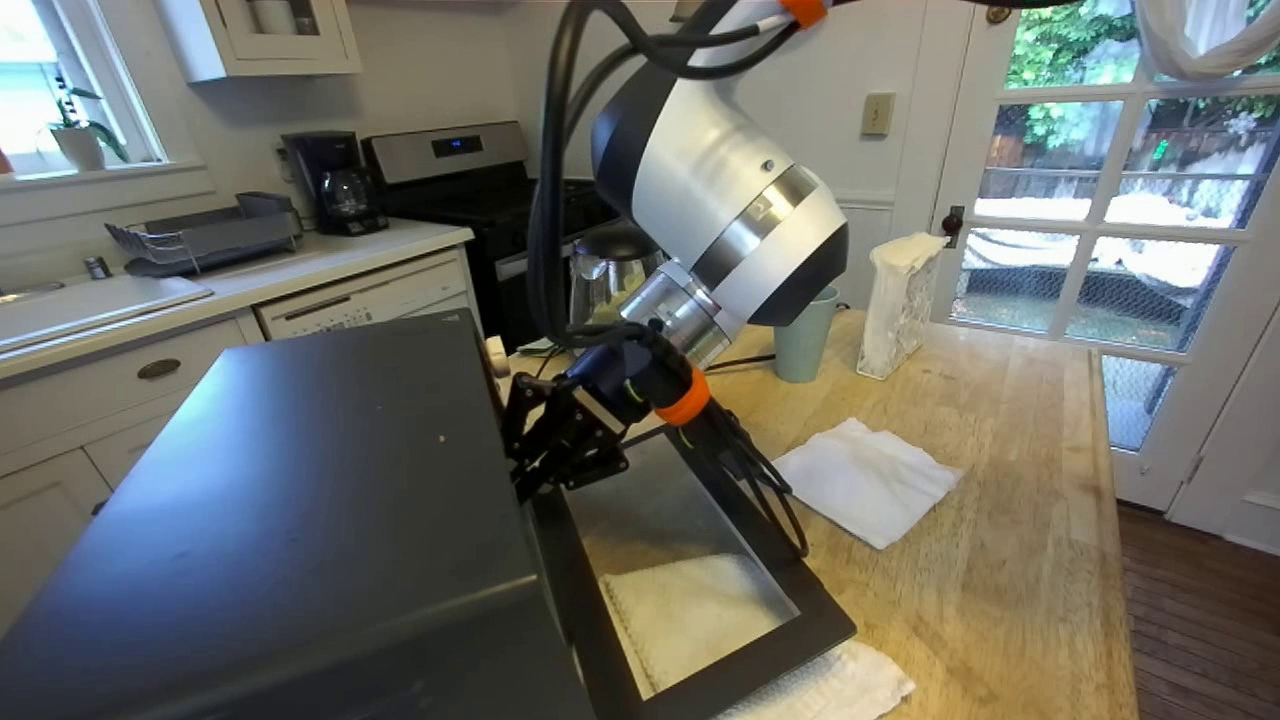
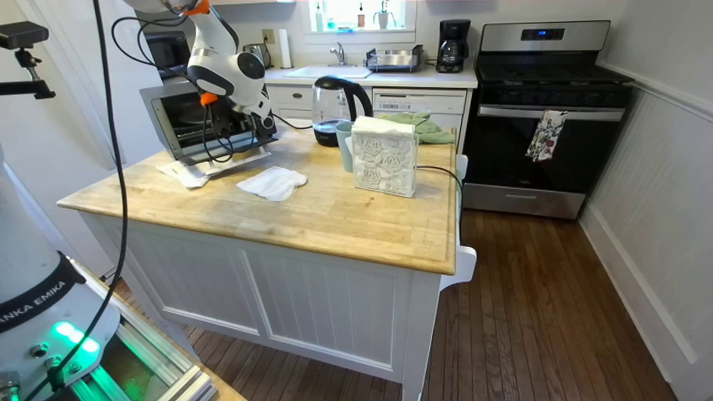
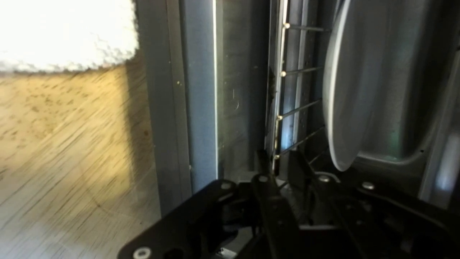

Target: Take the white plate out of the oven

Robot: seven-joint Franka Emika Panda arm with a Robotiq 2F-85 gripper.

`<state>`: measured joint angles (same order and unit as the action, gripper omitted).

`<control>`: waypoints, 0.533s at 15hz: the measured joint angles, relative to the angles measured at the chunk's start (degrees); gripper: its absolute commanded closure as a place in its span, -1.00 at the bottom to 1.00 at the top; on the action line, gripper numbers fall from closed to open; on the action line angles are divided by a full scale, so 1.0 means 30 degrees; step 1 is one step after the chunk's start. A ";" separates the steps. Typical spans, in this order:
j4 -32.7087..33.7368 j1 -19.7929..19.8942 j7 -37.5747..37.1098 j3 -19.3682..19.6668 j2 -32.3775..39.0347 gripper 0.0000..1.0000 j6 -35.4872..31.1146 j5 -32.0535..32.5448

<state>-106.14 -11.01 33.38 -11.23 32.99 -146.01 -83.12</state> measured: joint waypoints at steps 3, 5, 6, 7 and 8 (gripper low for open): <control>0.0000 0.0034 -0.0077 0.0017 0.0064 0.65 -0.0004 -0.0007; -0.0005 0.0077 -0.0088 0.0022 0.0150 0.75 -0.0004 -0.0075; -0.0011 0.0104 -0.0088 0.0027 0.0198 0.77 -0.0004 -0.0187; -0.0022 0.0123 -0.0088 0.0029 0.0234 0.75 -0.0004 -0.0369; -0.0036 0.0128 -0.0087 0.0028 0.0236 0.79 -0.0003 -0.0553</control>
<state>-106.25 -10.62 33.12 -11.14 33.69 -146.02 -84.78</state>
